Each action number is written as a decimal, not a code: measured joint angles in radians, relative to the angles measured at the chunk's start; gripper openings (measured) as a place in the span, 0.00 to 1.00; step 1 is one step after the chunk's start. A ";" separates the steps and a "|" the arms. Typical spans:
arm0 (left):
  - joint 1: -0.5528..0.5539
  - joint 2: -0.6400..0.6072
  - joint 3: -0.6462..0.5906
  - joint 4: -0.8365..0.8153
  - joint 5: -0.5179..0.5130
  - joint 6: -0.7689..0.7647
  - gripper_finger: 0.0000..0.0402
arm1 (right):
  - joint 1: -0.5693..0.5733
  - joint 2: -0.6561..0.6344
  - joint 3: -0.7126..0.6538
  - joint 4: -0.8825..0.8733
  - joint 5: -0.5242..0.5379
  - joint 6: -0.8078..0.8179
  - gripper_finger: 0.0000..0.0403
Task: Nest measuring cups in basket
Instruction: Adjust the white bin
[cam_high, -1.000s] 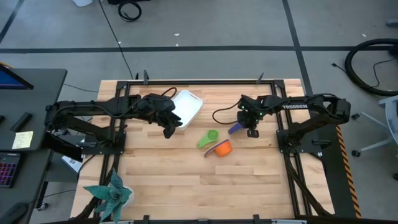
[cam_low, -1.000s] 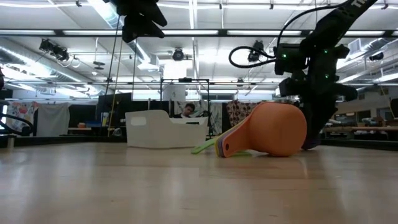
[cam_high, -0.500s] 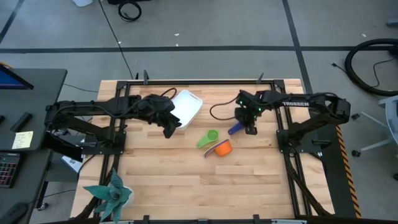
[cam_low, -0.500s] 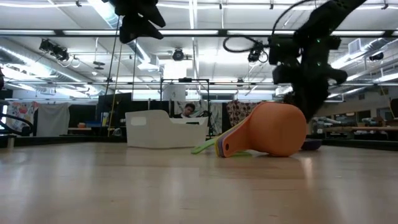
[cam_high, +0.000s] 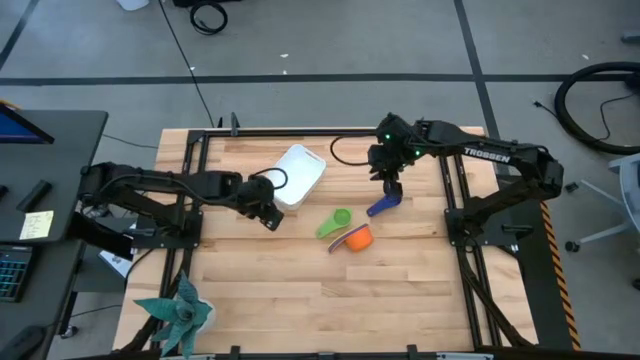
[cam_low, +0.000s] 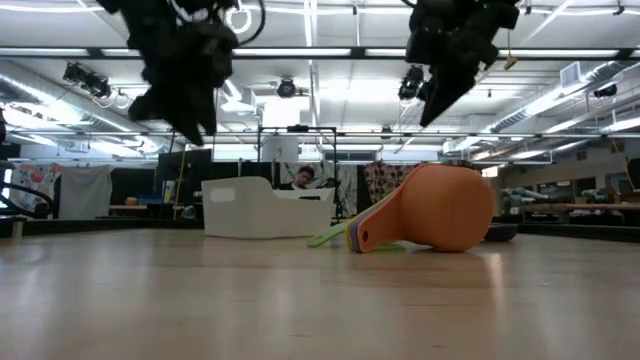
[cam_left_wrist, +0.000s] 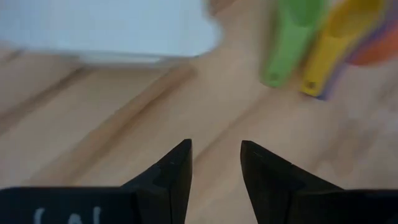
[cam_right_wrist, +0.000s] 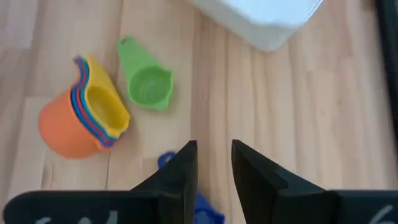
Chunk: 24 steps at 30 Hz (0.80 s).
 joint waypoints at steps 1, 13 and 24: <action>0.006 0.006 -0.021 0.010 -0.001 -0.035 0.35 | 0.000 0.000 0.014 -0.005 0.000 0.000 0.25; 0.141 0.090 -0.199 0.244 -0.026 -0.121 0.35 | 0.000 0.000 0.054 -0.003 0.000 0.000 0.25; 0.297 0.270 -0.203 0.429 -0.007 0.043 0.35 | 0.011 0.000 0.054 -0.021 -0.002 0.000 0.25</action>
